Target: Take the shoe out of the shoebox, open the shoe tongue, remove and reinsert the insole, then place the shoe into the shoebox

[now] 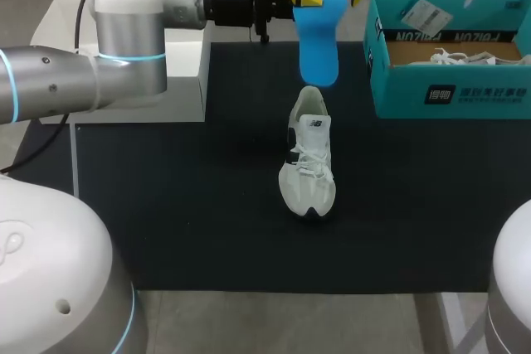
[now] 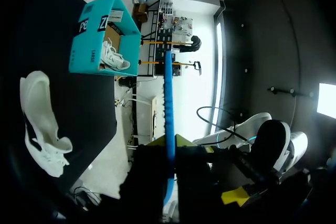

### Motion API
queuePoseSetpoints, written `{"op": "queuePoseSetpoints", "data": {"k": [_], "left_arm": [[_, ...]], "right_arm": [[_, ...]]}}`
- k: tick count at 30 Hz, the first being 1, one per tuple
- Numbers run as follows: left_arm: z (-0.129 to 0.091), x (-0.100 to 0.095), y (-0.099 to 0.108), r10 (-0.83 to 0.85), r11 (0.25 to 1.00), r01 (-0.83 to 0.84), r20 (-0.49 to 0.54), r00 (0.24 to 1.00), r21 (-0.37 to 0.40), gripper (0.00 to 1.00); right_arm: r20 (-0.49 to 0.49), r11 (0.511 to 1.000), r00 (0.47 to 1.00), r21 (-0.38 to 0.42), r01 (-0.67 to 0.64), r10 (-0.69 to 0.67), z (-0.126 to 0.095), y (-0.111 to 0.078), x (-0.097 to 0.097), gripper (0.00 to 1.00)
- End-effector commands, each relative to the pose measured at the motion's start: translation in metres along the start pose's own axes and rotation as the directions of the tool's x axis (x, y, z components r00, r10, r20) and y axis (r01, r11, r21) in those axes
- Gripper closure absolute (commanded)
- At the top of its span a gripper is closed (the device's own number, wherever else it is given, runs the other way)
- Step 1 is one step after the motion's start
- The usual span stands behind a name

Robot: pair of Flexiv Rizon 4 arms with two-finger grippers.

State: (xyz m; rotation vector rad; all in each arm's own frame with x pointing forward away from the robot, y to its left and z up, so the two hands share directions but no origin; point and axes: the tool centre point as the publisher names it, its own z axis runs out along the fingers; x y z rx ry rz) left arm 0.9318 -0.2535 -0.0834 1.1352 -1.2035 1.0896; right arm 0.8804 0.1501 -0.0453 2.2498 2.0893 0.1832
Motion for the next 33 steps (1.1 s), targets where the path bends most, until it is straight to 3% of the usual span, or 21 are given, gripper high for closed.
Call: {"op": "queuePoseSetpoints", "data": {"k": [1, 25, 26, 28, 33], "left_arm": [[0.0, 0.0, 0.0, 0.0, 1.0, 0.0, 0.002, 1.0, 0.001, 1.0], [0.0, 0.0, 0.0, 0.0, 1.0, 0.0, 0.002, 1.0, 0.001, 1.0], [0.0, 0.0, 0.0, 0.0, 1.0, 0.0, 0.002, 1.0, 0.001, 1.0], [0.0, 0.0, 0.0, 0.0, 1.0, 0.0, 0.002, 1.0, 0.001, 1.0], [0.0, 0.0, 0.0, 0.0, 1.0, 0.0, 0.002, 1.0, 0.001, 1.0]], "right_arm": [[-0.002, 1.0, 1.0, -0.001, 0.0, 0.0, 0.0, 0.0, -0.001, 0.0], [-0.002, 1.0, 1.0, -0.001, 0.0, 0.0, 0.0, 0.0, -0.001, 0.0], [-0.036, 1.0, 0.999, -0.003, -0.007, 0.007, -0.001, 0.0, -0.001, 0.0], [-0.201, 1.0, 0.98, -0.017, -0.008, 0.004, -0.008, 0.0, -0.003, 0.0], [-0.405, 0.994, 0.912, -0.112, 0.013, -0.058, -0.027, 0.005, -0.011, 0.0]]}}
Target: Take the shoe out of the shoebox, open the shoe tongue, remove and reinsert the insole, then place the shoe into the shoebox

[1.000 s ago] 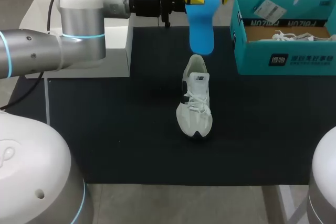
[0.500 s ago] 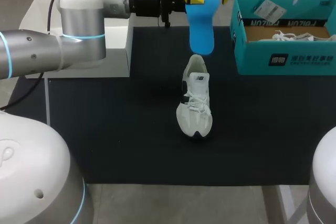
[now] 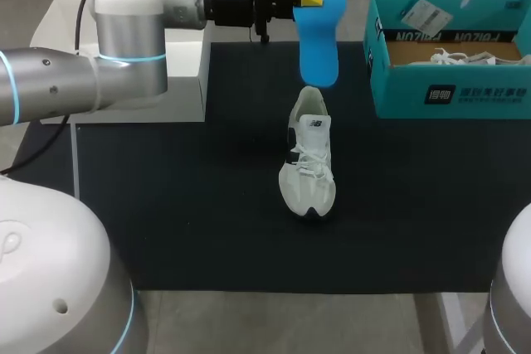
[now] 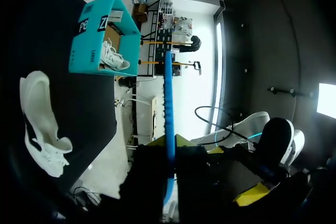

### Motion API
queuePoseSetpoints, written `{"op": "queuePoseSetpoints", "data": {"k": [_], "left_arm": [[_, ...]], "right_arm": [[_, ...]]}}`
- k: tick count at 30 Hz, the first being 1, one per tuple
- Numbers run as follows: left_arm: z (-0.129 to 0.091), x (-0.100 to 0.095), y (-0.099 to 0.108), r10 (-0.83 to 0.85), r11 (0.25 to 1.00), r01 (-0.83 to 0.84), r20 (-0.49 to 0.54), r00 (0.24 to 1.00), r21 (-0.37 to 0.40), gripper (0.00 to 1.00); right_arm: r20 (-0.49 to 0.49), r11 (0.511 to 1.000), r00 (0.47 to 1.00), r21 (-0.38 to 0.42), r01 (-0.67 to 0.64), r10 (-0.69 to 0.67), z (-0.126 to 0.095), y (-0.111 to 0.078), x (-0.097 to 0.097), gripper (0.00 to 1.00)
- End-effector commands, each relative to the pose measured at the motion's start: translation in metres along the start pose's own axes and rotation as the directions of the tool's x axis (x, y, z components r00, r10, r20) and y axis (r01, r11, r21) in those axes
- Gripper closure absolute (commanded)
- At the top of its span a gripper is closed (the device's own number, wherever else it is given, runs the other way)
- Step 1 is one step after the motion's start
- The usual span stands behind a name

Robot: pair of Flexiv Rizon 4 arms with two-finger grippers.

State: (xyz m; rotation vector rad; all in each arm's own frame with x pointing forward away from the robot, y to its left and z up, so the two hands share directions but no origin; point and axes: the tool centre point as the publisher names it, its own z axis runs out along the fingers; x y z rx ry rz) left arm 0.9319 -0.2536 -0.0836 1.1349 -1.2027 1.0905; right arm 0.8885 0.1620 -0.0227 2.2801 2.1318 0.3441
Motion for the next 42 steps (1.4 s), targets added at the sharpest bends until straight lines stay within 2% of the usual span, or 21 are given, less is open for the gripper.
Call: {"op": "queuePoseSetpoints", "data": {"k": [1, 6, 9, 13, 17, 21, 39, 40, 42], "left_arm": [[0.0, 0.0, 0.0, 0.0, 1.0, 0.0, 0.003, 1.0, 0.001, 1.0], [0.0, 0.0, 0.0, 0.0, 1.0, 0.0, 0.003, 1.0, 0.001, 1.0], [0.0, 0.0, 0.0, 0.0, 1.0, 0.0, 0.003, 1.0, 0.001, 1.0], [0.0, 0.0, 0.0, 0.0, 1.0, 0.0, 0.003, 1.0, 0.001, 1.0], [0.0, 0.0, 0.0, 0.0, 1.0, 0.0, 0.003, 1.0, 0.001, 1.0], [0.0, 0.0, 0.0, 0.0, 1.0, 0.0, 0.003, 1.0, 0.001, 1.0], [0.0, 0.0, 0.0, 0.0, 1.0, 0.0, 0.003, 1.0, 0.001, 1.0], [0.0, 0.0, 0.0, 0.0, 1.0, 0.0, 0.003, 1.0, 0.001, 1.0], [0.0, 0.0, 0.0, 0.0, 1.0, 0.0, 0.003, 1.0, 0.001, 1.0]], "right_arm": [[-0.319, 0.995, 0.946, -0.099, 0.035, -0.065, -0.011, -0.004, -0.026, 0.0], [-0.502, 0.991, 0.857, -0.12, 0.067, -0.118, -0.024, -0.005, -0.037, 0.0], [-0.63, 0.979, 0.751, -0.157, 0.127, -0.199, -0.035, -0.009, -0.038, 0.0], [-0.685, 0.968, 0.685, -0.197, 0.152, -0.247, -0.043, -0.012, -0.042, 0.0], [-0.681, 0.958, 0.674, -0.229, 0.174, -0.285, -0.047, -0.013, -0.048, 0.0], [-0.711, 0.95, 0.63, -0.258, 0.177, -0.311, -0.052, -0.013, -0.056, 0.0], [-0.711, 0.95, 0.63, -0.258, 0.177, -0.311, -0.052, -0.013, -0.056, 0.0], [-0.755, 0.955, 0.588, -0.269, 0.122, -0.288, -0.048, -0.014, -0.059, 0.0], [-0.79, 0.963, 0.56, -0.262, 0.059, -0.249, -0.039, -0.015, -0.069, 0.0]]}}
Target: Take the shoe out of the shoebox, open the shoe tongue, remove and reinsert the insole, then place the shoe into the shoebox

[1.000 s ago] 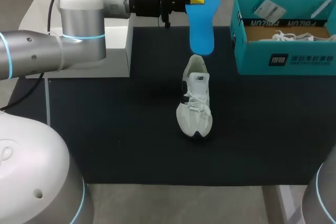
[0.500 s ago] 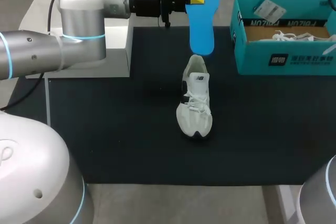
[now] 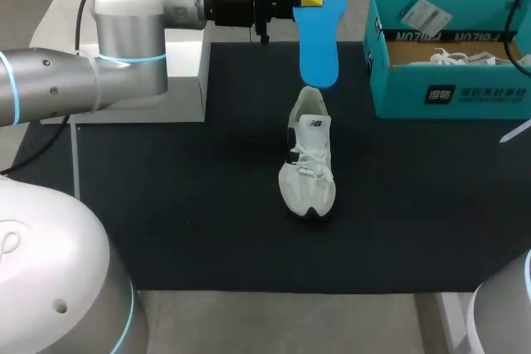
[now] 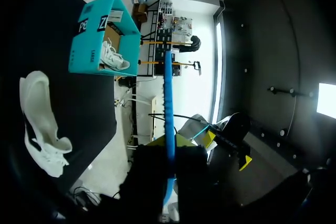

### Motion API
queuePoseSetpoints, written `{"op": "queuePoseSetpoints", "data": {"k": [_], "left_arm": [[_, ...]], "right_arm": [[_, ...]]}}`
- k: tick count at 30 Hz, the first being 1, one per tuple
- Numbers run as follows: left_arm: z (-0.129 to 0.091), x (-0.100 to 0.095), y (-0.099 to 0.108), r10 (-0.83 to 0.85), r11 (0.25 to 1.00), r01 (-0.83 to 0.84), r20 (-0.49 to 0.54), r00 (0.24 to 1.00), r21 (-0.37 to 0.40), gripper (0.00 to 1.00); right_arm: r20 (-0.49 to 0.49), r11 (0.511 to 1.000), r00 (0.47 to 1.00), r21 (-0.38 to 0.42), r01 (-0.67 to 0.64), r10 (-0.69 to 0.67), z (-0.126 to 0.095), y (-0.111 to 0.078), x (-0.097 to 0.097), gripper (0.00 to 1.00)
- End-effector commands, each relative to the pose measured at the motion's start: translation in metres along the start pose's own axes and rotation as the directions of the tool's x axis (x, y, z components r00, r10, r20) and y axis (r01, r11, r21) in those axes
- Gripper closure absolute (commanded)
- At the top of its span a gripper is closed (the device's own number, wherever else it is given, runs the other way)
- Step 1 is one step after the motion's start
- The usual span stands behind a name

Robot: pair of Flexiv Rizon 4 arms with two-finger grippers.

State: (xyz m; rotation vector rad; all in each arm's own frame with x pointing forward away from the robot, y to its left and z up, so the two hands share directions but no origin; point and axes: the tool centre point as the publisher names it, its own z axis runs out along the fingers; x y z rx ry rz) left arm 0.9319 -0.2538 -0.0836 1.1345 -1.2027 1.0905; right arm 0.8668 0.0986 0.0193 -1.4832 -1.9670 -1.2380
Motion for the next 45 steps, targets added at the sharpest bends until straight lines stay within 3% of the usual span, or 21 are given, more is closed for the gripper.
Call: {"op": "queuePoseSetpoints", "data": {"k": [1, 8, 21, 32, 45], "left_arm": [[0.0, 0.0, 0.0, 0.0, 1.0, 0.0, 0.003, 1.0, 0.001, 1.0], [0.0, 0.0, 0.0, 0.0, 1.0, 0.0, 0.003, 1.0, 0.001, 1.0], [0.0, 0.0, 0.0, 0.0, 1.0, 0.0, 0.003, 1.0, 0.001, 1.0], [0.0, 0.0, 0.0, 0.0, 1.0, 0.0, 0.003, 1.0, 0.001, 1.0], [0.0, 0.0, 0.0, 0.0, 1.0, 0.0, 0.003, 1.0, 0.001, 1.0]], "right_arm": [[-0.17, 0.99, 0.982, -0.105, -0.096, 0.078, 0.002, -0.013, -0.023, 0.0], [-0.267, 0.962, 0.948, -0.157, -0.221, 0.175, 0.004, -0.031, -0.055, 0.0], [-0.342, 0.947, 0.916, -0.161, -0.277, 0.21, 0.012, -0.032, -0.073, 0.0], [-0.432, 0.952, 0.867, -0.058, -0.301, 0.248, 0.012, -0.028, -0.073, 0.0], [-0.432, 0.952, 0.867, -0.058, -0.301, 0.248, 0.012, -0.028, -0.073, 0.0]]}}
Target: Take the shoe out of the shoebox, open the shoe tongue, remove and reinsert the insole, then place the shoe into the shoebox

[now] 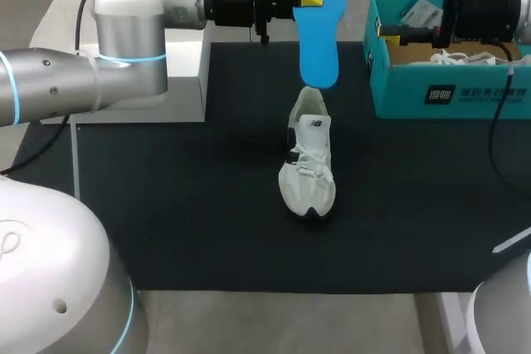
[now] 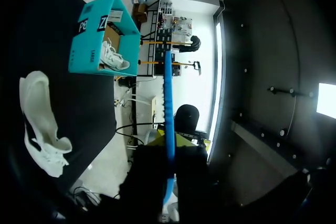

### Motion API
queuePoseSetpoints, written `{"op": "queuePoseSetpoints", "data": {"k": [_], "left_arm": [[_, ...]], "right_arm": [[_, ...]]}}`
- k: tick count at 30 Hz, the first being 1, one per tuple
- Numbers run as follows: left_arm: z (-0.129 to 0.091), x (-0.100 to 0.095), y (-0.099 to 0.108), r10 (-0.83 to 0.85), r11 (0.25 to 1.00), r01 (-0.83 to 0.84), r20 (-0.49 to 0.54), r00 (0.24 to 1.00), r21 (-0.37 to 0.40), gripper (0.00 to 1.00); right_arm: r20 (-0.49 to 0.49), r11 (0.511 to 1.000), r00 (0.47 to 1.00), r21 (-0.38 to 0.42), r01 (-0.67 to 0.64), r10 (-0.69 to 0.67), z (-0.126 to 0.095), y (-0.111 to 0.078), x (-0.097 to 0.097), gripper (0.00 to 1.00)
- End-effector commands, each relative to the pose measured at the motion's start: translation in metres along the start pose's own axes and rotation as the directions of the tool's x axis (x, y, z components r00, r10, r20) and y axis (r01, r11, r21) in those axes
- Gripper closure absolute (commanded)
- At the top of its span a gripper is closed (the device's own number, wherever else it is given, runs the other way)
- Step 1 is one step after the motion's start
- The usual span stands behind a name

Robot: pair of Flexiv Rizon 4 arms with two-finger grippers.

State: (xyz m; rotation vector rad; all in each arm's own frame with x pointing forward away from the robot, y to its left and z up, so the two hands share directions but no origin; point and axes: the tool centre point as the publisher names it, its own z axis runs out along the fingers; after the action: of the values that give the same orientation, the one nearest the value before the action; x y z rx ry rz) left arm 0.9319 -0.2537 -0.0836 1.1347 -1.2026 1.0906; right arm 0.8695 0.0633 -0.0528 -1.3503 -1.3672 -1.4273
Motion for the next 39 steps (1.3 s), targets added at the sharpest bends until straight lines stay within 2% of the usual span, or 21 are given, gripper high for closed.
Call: {"op": "queuePoseSetpoints", "data": {"k": [1, 3, 4, 5, 7, 8, 9, 11, 14, 15, 26, 28, 31, 32, 33, 34, 35, 37, 39], "left_arm": [[0.0, 0.0, 0.0, 0.0, 1.0, 0.0, 0.003, 1.0, 0.001, 1.0], [0.0, 0.0, -0.001, 0.034, 0.999, -0.034, 0.008, 0.999, 0.005, 1.0], [0.001, 0.0, -0.002, 0.092, 0.996, -0.092, 0.018, 0.996, 0.02, 1.0], [0.001, 0.0, -0.004, 0.232, 0.971, -0.233, 0.025, 0.972, 0.053, 1.0], [0.001, 0.002, -0.004, 0.341, 0.937, -0.341, 0.009, 0.94, 0.082, 1.0], [0.0, 0.005, -0.005, 0.434, 0.895, -0.429, -0.023, 0.9, 0.123, 1.0], [-0.001, 0.006, -0.006, 0.498, 0.86, -0.491, -0.016, 0.867, 0.137, 1.0], [-0.002, 0.009, -0.006, 0.655, 0.745, -0.642, -0.013, 0.756, 0.18, 1.0], [-0.004, 0.015, -0.001, 0.736, 0.67, -0.724, -0.023, 0.676, 0.168, 1.0], [-0.004, 0.016, -0.001, 0.706, 0.703, -0.697, -0.022, 0.708, 0.143, 1.0], [-0.004, 0.016, -0.001, 0.706, 0.703, -0.697, -0.022, 0.708, 0.143, 1.0], [-0.004, 0.013, -0.002, 0.838, 0.54, -0.835, 0.018, 0.545, 0.105, 1.0], [-0.001, 0.015, -0.004, 0.968, 0.244, -0.964, 0.038, 0.25, 0.107, 1.0], [0.001, 0.016, -0.004, 0.996, 0.077, -0.991, 0.042, 0.082, 0.11, 1.0], [0.001, 0.016, -0.005, 0.999, -0.012, -0.994, 0.043, -0.007, 0.109, 1.0], [0.002, 0.016, -0.006, 0.98, -0.197, -0.976, 0.018, -0.196, 0.089, 1.0], [0.003, 0.016, -0.006, 0.947, -0.319, -0.94, 0.007, -0.32, 0.122, 1.0], [0.003, 0.019, -0.006, 0.92, -0.389, -0.898, 0.025, -0.392, 0.205, 1.0], [0.003, 0.019, -0.006, 0.92, -0.389, -0.898, 0.025, -0.392, 0.205, 1.0]], "right_arm": [[0.002, 1.0, 1.0, -0.001, 0.0, 0.0, 0.002, 0.001, 0.0, 0.0], [0.002, 1.0, 1.0, -0.001, 0.0, 0.0, 0.002, 0.001, 0.0, 0.0], [0.002, 1.0, 1.0, -0.001, 0.0, 0.0, 0.002, 0.001, 0.0, 0.0], [0.002, 1.0, 1.0, -0.001, 0.0, 0.0, 0.002, 0.001, 0.0, 0.0], [0.002, 1.0, 1.0, -0.001, 0.0, 0.0, 0.002, 0.001, 0.0, 0.0], [0.002, 1.0, 1.0, -0.001, 0.0, 0.0, 0.002, 0.001, 0.0, 0.0], [0.002, 1.0, 1.0, -0.001, 0.0, 0.0, 0.002, 0.001, 0.0, 0.0], [0.002, 1.0, 1.0, -0.001, 0.0, 0.0, 0.002, 0.001, 0.0, 0.0], [0.002, 1.0, 1.0, -0.001, 0.0, 0.0, 0.002, 0.001, 0.0, 0.0], [0.002, 1.0, 1.0, -0.001, 0.0, 0.0, 0.002, 0.001, 0.0, 0.0], [0.002, 1.0, 1.0, -0.001, 0.0, 0.0, 0.002, 0.001, 0.0, 0.0], [0.002, 1.0, 1.0, -0.001, 0.0, 0.0, 0.002, 0.001, 0.0, 0.0], [0.002, 1.0, 1.0, -0.001, 0.0, 0.0, 0.002, 0.001, 0.0, 0.0], [0.002, 1.0, 1.0, -0.001, 0.0, 0.0, 0.002, 0.001, 0.0, 0.0], [0.002, 1.0, 1.0, -0.001, 0.0, 0.0, 0.002, 0.001, 0.0, 0.0], [0.002, 1.0, 1.0, -0.001, 0.0, 0.0, 0.002, 0.001, 0.0, 0.0], [0.002, 1.0, 1.0, -0.001, 0.0, 0.0, 0.002, 0.001, 0.0, 0.0], [0.002, 1.0, 1.0, -0.001, 0.0, 0.0, 0.002, 0.001, 0.0, 0.0], [0.002, 1.0, 1.0, -0.001, 0.0, 0.0, 0.002, 0.001, 0.0, 0.0]]}}
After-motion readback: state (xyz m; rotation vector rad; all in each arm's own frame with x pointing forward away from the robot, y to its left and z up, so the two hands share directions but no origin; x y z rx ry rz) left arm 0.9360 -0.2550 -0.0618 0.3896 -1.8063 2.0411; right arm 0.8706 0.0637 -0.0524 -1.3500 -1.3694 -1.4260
